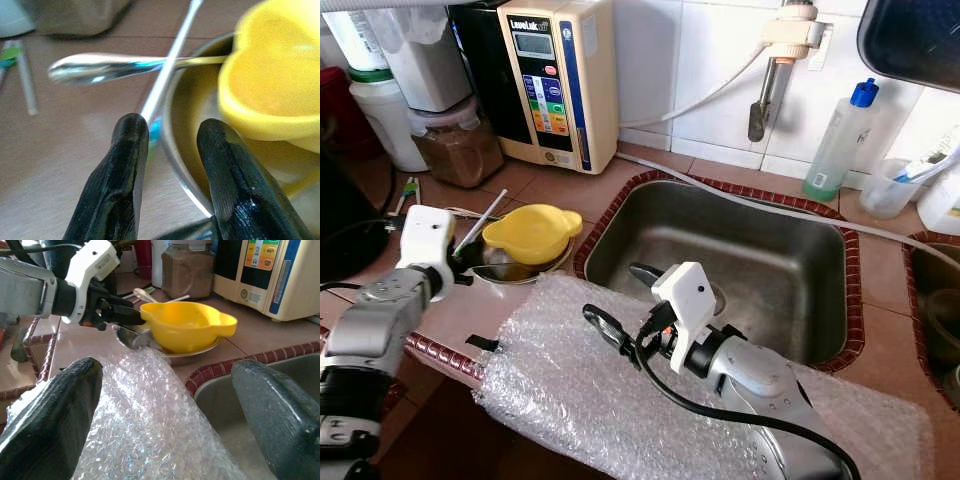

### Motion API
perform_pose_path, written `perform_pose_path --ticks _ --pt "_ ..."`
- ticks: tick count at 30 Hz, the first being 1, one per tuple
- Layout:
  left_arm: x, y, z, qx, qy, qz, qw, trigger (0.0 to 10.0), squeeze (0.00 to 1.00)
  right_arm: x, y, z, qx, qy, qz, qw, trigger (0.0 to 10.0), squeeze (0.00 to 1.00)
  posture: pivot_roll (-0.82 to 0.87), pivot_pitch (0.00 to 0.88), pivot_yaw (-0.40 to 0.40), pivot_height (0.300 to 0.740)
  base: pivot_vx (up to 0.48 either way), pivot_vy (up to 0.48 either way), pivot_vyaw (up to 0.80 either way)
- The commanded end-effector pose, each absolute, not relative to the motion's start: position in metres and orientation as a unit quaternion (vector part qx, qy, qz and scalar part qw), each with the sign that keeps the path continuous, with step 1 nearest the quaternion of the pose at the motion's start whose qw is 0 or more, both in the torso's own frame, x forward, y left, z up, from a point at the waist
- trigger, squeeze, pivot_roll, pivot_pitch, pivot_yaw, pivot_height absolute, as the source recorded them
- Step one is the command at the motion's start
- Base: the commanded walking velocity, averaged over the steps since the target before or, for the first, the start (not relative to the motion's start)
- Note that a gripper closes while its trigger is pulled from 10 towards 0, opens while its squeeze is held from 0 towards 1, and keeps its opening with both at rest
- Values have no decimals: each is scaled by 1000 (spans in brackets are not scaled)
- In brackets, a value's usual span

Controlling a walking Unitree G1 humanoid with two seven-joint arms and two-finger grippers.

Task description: Kitchen organization

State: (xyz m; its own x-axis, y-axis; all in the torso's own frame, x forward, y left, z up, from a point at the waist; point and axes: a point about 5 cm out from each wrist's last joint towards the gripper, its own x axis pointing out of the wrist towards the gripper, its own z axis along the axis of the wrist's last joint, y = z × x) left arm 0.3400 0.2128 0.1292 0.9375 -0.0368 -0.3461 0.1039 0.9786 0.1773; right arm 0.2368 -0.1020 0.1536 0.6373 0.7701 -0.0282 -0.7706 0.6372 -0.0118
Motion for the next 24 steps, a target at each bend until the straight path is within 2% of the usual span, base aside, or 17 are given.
perform_pose_path --ticks 1,11,13,15,24 --pt "343 209 130 101 173 -41 979 6784 0 237 -99 156 -16 4 433 901 10000 0 -111 0 62 740 0 0 0" --pt "348 199 130 95 169 -49 980 7451 0 236 -100 155 -17 4 431 902 10000 0 -113 3 63 740 0 0 0" --pt "347 204 133 103 163 -41 980 9608 0 236 -100 156 -17 4 431 902 10000 0 -112 5 62 740 0 0 0" --pt "345 208 133 111 161 -34 980 9961 0 236 -100 155 -17 4 430 903 10000 0 -110 6 61 740 0 0 0" --pt "335 233 136 139 164 1 977 10000 0 236 -100 154 -15 6 433 901 10000 0 -95 7 57 740 0 0 0"
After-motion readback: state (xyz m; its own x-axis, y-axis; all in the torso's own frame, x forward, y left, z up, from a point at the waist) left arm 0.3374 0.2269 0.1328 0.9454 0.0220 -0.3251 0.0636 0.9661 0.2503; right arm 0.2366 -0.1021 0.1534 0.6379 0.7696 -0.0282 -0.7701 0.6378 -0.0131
